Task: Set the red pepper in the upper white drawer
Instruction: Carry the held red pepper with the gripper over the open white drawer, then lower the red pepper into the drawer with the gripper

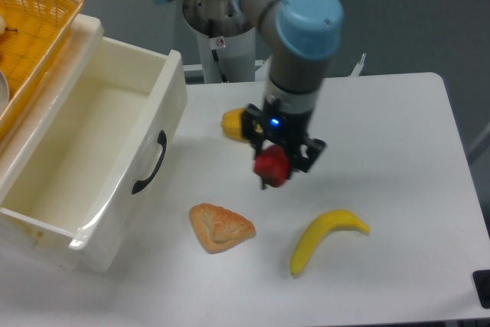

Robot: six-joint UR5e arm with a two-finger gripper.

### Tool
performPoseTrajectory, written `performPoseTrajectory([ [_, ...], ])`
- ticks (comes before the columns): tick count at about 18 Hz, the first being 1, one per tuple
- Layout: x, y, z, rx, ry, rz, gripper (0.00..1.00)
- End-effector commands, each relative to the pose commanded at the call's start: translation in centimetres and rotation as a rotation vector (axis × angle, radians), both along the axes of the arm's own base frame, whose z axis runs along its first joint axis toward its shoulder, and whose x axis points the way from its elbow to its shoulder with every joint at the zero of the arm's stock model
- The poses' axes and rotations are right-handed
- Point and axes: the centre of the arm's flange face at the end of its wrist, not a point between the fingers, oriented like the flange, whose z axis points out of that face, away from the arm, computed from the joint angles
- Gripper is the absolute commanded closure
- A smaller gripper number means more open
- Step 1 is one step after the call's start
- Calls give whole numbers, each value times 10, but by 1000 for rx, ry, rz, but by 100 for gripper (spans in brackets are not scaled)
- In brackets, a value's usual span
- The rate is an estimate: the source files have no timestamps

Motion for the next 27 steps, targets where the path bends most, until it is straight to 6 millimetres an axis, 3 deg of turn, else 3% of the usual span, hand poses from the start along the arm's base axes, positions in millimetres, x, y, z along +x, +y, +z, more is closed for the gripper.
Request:
performPoseTrajectory([
  [4, 28, 1, 31, 92, -21, -23, 63],
  [5, 44, 3, 41, 111, -18, -45, 63],
  [9, 96, 21, 49, 122, -13, -137, 63],
  [13, 140, 38, 43, 114, -22, -229, 63],
  [18, 172, 47, 22, 85, -41, -312, 63],
  [23, 198, 55, 6, 65, -52, -390, 63],
  [27, 201, 60, -4, 56, -50, -445, 63],
])
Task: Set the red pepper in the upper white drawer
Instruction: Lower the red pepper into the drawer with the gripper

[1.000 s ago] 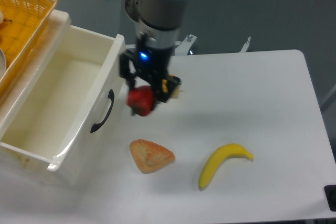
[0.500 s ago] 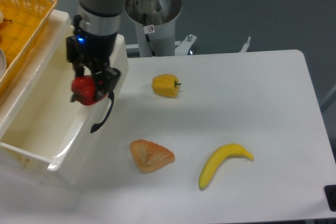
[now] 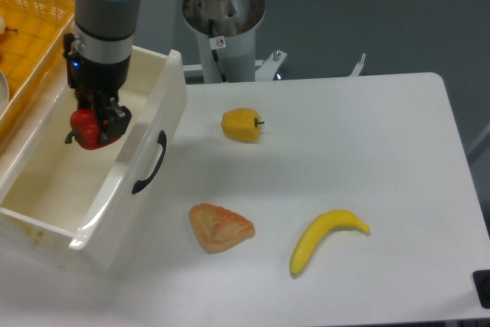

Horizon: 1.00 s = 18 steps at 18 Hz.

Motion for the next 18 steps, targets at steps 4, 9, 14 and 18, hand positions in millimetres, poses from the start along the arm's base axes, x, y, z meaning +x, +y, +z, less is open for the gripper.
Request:
performPoseTrajectory([
  [4, 4, 4, -10, -9, 6, -79, 63],
  [9, 4, 5, -18, -21, 9, -152, 63],
  [14, 4, 4, -29, -56, -6, -215, 63],
  [18, 3, 7, -37, -68, -13, -218, 63],
])
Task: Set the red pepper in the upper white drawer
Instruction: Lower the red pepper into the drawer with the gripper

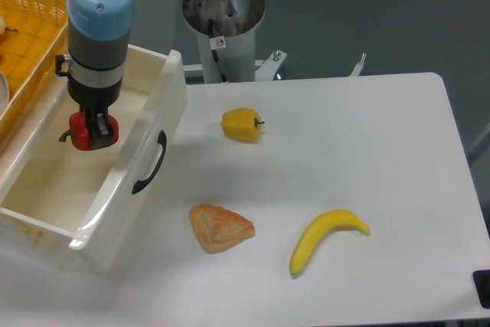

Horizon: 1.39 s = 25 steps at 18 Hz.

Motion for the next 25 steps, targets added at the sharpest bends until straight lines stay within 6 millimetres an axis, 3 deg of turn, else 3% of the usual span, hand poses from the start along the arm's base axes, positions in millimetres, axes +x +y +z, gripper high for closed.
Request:
performPoseTrajectory([
  [16, 9, 12, -22, -33, -9, -25, 62],
  [25, 9, 14, -30, -42, -12, -28, 50],
])
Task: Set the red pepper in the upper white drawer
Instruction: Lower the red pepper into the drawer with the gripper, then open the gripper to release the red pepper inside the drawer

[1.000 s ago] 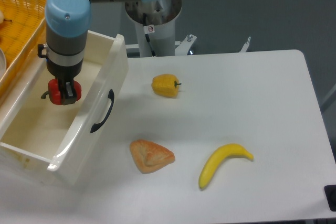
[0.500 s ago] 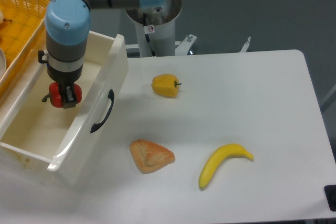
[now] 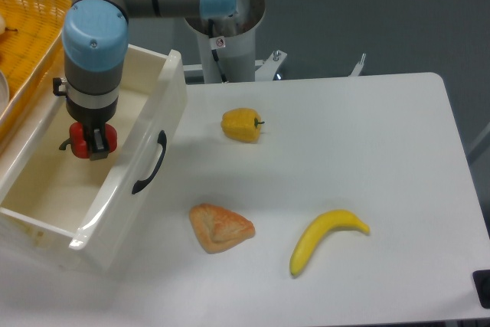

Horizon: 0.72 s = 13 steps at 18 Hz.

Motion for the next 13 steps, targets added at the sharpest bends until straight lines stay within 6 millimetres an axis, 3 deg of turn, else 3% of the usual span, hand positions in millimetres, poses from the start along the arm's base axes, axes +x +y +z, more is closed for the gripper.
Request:
performPoseTrajectory([
  [3, 5, 0, -5, -19, 23, -13, 45],
  [11, 5, 3, -9, -22, 27, -17, 6],
  [13, 4, 4, -5, 0, 38, -16, 5],
])
